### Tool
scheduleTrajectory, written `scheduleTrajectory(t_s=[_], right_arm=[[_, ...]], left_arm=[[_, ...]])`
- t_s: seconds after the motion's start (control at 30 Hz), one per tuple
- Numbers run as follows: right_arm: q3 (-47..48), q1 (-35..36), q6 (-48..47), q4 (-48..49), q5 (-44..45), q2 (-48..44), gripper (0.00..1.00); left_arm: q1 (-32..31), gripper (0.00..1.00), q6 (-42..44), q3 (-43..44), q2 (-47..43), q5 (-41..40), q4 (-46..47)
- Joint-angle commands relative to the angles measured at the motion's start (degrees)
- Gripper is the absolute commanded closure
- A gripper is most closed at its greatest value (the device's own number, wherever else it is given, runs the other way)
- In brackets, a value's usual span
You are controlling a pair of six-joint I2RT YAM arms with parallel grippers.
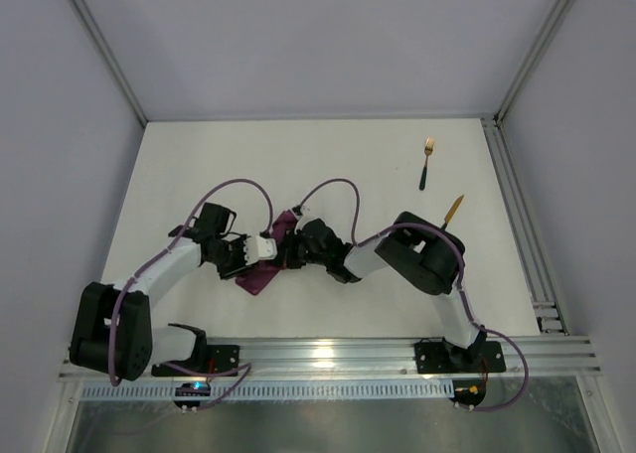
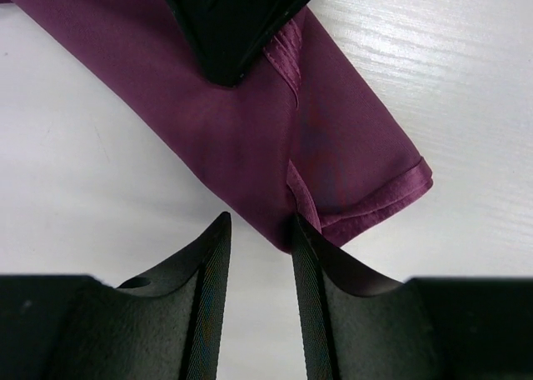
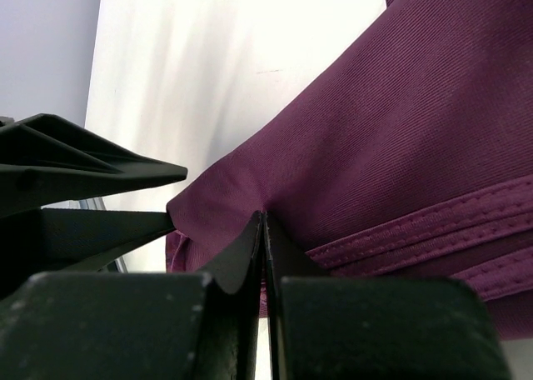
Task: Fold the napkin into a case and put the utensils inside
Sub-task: Smooth out the smaller rectangle-folded napkin at the center of the board.
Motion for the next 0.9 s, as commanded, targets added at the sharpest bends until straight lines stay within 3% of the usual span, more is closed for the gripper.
scheduleTrajectory(t_s=[0.0, 0.37, 0.57, 0.7, 0.83, 0.87], right_arm=[[-1.04, 0.03, 0.17, 1.73, 0.61, 0.53, 0.96], [-2.27, 0.03, -2.37, 4.27, 0.00, -2.00, 0.96], [-9.38, 0.03, -11.51, 13.23, 1.66, -10.35, 0.77], [-15.96, -0.06, -22.83, 16.66, 3.16, -20.17, 0.66], [-18.19, -5.04, -22.61, 9.06, 5.01, -27.67, 0.62], [-15.75, -6.81, -21.64, -0.29, 4.83, -28.81, 0.62]], left_arm=[[-1.29, 0.63, -3.71, -0.27, 1.27, 0.12, 4.07], [-5.60, 0.68, -4.95, -1.94, 5.85, -8.58, 7.95], [-5.60, 0.71, -4.77, -4.75, -0.03, -9.12, 12.60], [-5.60, 0.72, -3.90, -5.81, -1.98, -9.90, 15.06], [-5.95, 0.72, 0.05, -7.82, -1.80, -12.71, 17.96], [-6.13, 0.72, 1.19, -8.26, -1.80, -13.15, 18.32]])
